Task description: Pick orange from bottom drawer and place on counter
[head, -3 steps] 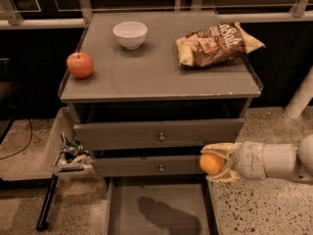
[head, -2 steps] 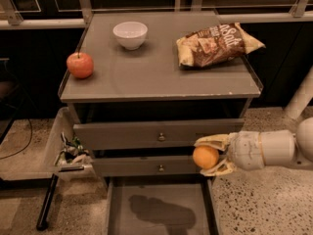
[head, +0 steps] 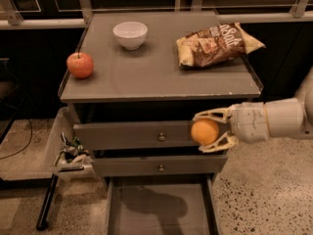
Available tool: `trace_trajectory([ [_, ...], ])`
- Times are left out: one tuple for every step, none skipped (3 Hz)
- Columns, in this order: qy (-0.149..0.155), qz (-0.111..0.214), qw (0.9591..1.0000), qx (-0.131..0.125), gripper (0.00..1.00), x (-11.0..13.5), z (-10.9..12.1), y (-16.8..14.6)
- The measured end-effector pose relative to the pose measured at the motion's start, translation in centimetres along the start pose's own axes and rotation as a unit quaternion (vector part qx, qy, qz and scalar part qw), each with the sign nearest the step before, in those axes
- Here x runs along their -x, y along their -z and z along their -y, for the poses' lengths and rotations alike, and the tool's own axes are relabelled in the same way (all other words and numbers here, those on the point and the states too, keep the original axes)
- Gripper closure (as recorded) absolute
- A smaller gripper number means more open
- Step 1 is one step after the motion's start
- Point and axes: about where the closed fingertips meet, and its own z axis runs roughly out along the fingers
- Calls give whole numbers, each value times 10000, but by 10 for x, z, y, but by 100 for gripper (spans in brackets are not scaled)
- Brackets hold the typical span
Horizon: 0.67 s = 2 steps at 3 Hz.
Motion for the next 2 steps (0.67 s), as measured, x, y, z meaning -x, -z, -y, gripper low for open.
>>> trace_trajectory([
  [127,28,9999,-75,100,26,53,0],
  [589,66,9981,-196,100,42,97,-7],
])
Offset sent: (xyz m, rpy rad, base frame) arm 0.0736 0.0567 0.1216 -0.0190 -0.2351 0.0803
